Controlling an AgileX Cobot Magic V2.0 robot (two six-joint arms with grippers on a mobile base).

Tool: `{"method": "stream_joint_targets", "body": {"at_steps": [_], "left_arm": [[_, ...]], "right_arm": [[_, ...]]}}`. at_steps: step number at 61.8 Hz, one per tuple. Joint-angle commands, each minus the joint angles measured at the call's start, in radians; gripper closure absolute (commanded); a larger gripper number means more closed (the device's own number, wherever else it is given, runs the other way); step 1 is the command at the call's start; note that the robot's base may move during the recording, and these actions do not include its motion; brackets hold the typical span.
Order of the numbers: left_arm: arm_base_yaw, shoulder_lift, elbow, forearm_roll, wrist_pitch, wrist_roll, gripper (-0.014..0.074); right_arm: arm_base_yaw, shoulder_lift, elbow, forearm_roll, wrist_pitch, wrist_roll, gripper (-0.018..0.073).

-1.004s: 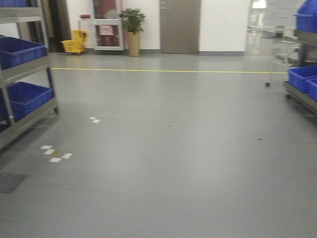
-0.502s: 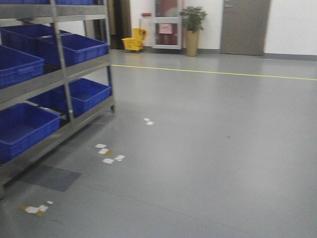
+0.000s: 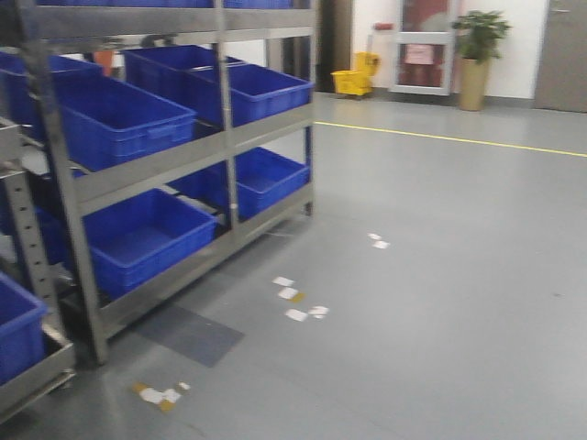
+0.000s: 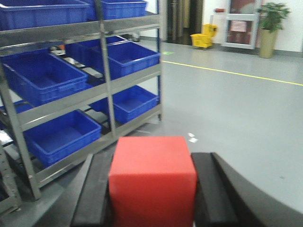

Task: Sort and place red and blue blocks on shelf
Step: 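Turn the base toward the shelf of blue bins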

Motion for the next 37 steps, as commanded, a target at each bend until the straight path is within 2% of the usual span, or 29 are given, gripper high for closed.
{"method": "stream_joint_targets", "body": {"at_steps": [1, 37], "left_arm": [[0.001, 0.017, -0.030, -0.004, -0.084, -0.006, 0.0472], [0.001, 0.017, -0.030, -0.004, -0.084, -0.006, 0.0472]], "right_arm": [[-0.006, 0.006, -0.026, 0.001, -0.086, -0.008, 0.0510], [-0.006, 0.006, -0.026, 0.001, -0.086, -0.008, 0.0510]]}}
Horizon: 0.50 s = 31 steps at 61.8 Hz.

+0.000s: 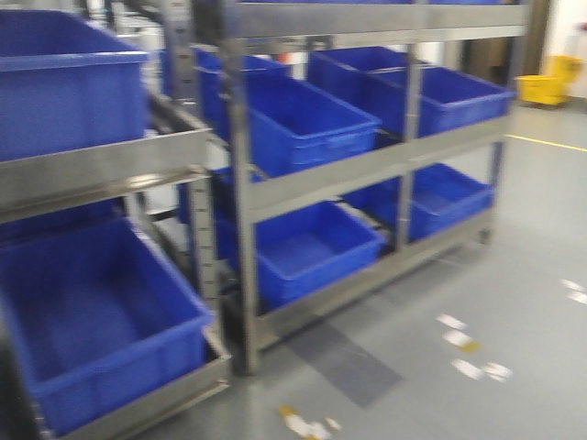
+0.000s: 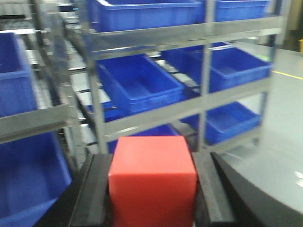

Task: Sort and place red and blue blocks on shelf
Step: 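Turn the base toward the shelf of blue bins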

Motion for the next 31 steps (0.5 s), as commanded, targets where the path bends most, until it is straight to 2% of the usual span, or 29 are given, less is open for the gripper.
{"method": "stream_joint_targets", "body": {"at_steps": [1, 31], "left_arm": [[0.001, 0.017, -0.030, -0.004, -0.084, -0.006, 0.0472], [0.001, 0.017, -0.030, -0.004, -0.084, -0.006, 0.0472]], "right_arm": [[-0.006, 0.006, -0.026, 0.001, -0.086, -0.008, 0.0510], [-0.006, 0.006, -0.026, 0.001, -0.086, -0.008, 0.0510]]}}
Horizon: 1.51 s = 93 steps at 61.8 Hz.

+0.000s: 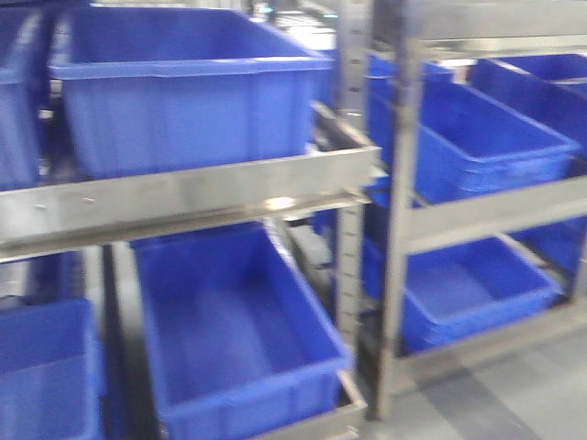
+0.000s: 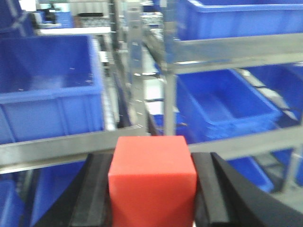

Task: Sort and place red and blue blocks on shelf
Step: 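Turn the base toward the shelf of blue bins, then hold the blue cube left and red cube right above the bins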

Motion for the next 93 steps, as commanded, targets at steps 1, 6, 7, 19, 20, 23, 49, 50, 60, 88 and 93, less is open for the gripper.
{"method": "stream_joint_targets", "body": {"at_steps": [1, 6, 7, 19, 20, 23, 49, 50, 60, 88, 93], "left_arm": [[0.001, 0.017, -0.030, -0.004, -0.084, -0.006, 0.0471], [0.001, 0.017, -0.030, -0.004, -0.084, -0.006, 0.0472], [0.001, 0.017, -0.030, -0.004, -0.084, -0.006, 0.0471], [0.001, 0.017, -0.030, -0.004, -0.084, -0.006, 0.0472], [0.001, 0.017, -0.030, -0.004, -0.084, -0.006, 0.0472], [0.001, 0.017, -0.030, -0.004, -0.084, -0.006, 0.0472], [0.001, 0.017, -0.030, -0.004, -0.084, -0.006, 0.0472], [0.001, 0.017, -0.030, -0.004, -0.084, -0.006, 0.0472], [0.001, 0.017, -0.030, -0.004, -0.084, -0.006, 0.0472], [0.001, 0.017, -0.030, -0.004, -0.084, -0.006, 0.0472], [0.001, 0.017, -0.030, -0.004, -0.084, -0.006, 0.0472]], "right_arm": [[-0.006, 0.006, -0.026, 0.001, -0.086, -0.008, 0.0510], [-0.006, 0.006, -0.026, 0.001, -0.086, -0.008, 0.0510], [-0.006, 0.006, -0.026, 0.001, -0.086, -0.008, 0.0510], [-0.006, 0.006, -0.026, 0.001, -0.086, -0.008, 0.0510], [-0.006, 0.006, -0.026, 0.001, -0.086, -0.008, 0.0510], [-0.006, 0.006, -0.026, 0.001, -0.086, -0.008, 0.0510], [-0.006, 0.006, -0.026, 0.001, -0.086, -0.008, 0.0510], [-0.006, 0.006, -0.026, 0.001, -0.086, -0.008, 0.0510], [-0.006, 0.006, -0.026, 0.001, -0.086, -0.008, 0.0510], [-0.006, 0.006, -0.026, 0.001, -0.086, -0.008, 0.0510], [-0.006, 0.006, -0.026, 0.001, -0.086, -0.008, 0.0510]]}}
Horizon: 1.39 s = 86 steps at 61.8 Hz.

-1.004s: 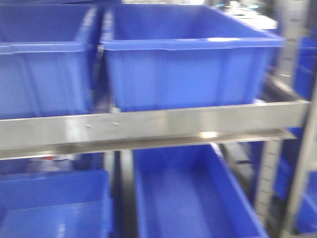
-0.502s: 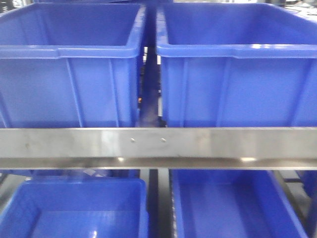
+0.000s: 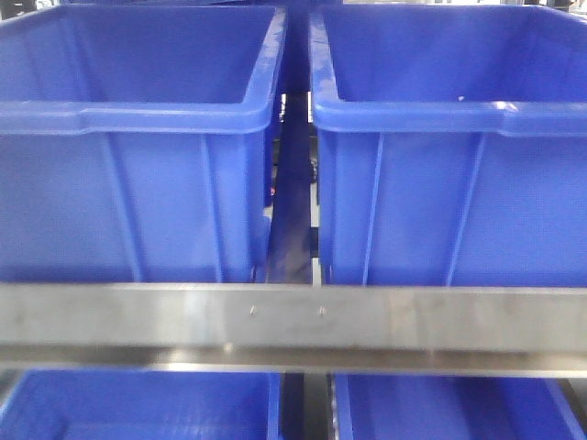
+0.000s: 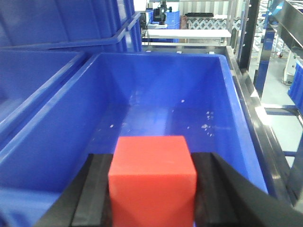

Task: Sort and place red and blue blocks on shelf
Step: 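Hold the blue cube left and red cube right above the bins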

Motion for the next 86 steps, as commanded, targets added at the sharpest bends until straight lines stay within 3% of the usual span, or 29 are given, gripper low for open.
{"method": "stream_joint_targets", "body": {"at_steps": [1, 86], "left_arm": [[0.001, 0.017, -0.030, -0.004, -0.084, -0.006, 0.0472], [0.001, 0.017, -0.030, -0.004, -0.084, -0.006, 0.0471]], "right_arm": [[-0.006, 0.006, -0.026, 0.001, -0.086, -0.008, 0.0510], [-0.006, 0.006, -0.026, 0.001, -0.086, -0.008, 0.0510]]}}
